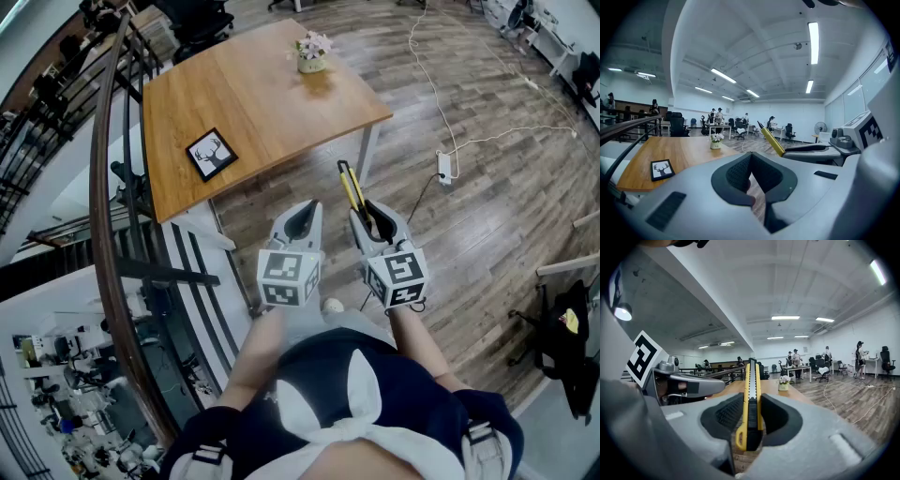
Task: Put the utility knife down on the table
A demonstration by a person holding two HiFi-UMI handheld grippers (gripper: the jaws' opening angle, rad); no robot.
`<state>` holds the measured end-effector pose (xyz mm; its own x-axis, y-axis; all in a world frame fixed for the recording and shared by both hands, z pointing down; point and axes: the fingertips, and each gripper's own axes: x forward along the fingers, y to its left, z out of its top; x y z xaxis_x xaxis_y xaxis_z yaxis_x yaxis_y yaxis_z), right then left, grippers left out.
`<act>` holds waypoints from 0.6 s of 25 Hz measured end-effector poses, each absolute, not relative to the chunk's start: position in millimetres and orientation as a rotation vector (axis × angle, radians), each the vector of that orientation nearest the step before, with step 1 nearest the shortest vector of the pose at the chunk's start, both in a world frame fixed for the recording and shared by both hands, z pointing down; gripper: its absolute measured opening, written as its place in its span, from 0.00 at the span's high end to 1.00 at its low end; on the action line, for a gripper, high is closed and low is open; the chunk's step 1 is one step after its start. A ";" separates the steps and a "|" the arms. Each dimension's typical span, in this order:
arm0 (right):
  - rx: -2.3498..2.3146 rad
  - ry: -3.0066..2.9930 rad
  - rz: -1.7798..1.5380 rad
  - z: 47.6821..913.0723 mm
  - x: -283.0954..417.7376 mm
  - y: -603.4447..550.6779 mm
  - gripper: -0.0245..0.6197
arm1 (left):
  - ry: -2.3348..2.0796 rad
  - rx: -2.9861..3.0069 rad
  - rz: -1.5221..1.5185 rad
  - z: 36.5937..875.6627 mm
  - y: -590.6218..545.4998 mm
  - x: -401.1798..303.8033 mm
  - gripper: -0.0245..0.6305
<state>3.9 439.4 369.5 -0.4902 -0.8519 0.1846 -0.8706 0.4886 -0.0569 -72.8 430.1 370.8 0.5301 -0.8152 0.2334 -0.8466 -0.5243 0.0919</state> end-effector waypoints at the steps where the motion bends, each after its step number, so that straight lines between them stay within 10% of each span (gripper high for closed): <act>1: 1.508 -2.597 0.214 368.1 4.6 438.8 0.78 | -1.415 2.573 0.235 369.2 429.9 -71.7 0.94; 15: 1.489 -2.625 0.190 368.8 6.4 407.4 0.78 | -1.427 2.548 0.214 376.9 399.7 -70.5 0.94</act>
<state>6.4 407.4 368.8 -0.5099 -0.8445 0.1638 -0.8593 0.5090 -0.0505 -70.5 399.7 376.9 0.5198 -0.8230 0.2292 -0.8540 -0.5076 0.1141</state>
